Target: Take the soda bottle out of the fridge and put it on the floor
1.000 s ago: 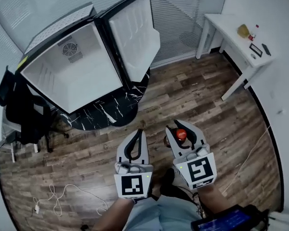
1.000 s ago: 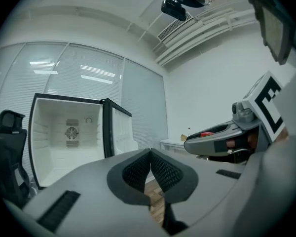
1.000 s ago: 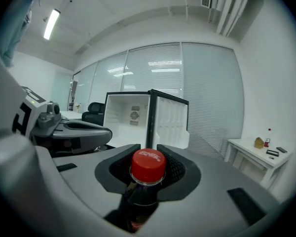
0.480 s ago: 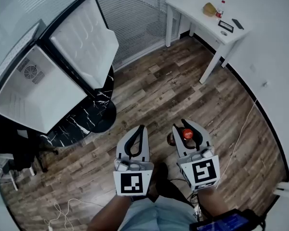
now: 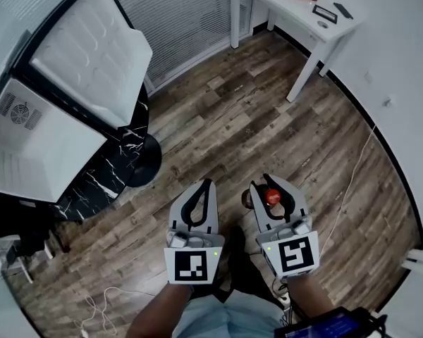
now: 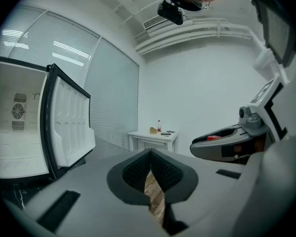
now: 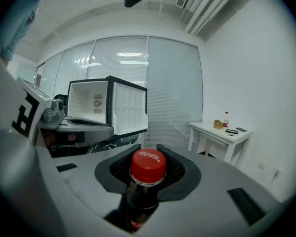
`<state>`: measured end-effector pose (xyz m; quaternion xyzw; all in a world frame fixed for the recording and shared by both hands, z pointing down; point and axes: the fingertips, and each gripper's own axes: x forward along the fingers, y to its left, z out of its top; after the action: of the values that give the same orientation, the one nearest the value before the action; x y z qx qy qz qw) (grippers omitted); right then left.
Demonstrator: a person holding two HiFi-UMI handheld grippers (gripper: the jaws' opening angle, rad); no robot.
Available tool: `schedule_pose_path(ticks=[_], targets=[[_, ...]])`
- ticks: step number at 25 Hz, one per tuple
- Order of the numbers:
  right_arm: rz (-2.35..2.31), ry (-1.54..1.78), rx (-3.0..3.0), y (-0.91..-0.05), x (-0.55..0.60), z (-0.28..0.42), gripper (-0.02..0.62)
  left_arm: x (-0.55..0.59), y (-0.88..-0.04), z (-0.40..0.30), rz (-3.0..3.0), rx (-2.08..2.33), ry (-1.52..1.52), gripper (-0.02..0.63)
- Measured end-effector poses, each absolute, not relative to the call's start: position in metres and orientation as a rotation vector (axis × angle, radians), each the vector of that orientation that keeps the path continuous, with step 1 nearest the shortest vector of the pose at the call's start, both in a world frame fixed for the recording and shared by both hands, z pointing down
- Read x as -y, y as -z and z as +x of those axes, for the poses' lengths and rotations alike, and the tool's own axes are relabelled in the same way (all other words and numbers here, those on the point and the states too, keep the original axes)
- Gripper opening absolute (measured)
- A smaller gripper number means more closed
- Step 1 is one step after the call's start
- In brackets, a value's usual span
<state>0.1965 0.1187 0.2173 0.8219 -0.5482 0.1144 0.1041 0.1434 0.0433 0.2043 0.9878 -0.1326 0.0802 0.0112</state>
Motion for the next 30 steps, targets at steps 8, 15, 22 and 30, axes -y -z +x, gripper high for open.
schedule_pose_path(ticks=[8, 15, 22, 30], targets=[[2.466, -0.302, 1.601, -0.267, -0.108, 0.212, 0.114, -0.036, -0.263, 0.161, 3.039, 0.377, -0.332, 0.015], [2.447, -0.384, 1.593, -0.333, -0.106, 0.216, 0.114, -0.038, -0.322, 0.173, 3.046, 0.294, -0.362, 0.016], [2.451, -0.44, 1.576, -0.399, -0.105, 0.211, 0.112, -0.037, -0.381, 0.178, 3.068, 0.247, -0.397, 0.015], [2.449, -0.482, 1.562, -0.467, -0.113, 0.207, 0.114, -0.039, -0.443, 0.181, 3.064, 0.23, -0.419, 0.015]])
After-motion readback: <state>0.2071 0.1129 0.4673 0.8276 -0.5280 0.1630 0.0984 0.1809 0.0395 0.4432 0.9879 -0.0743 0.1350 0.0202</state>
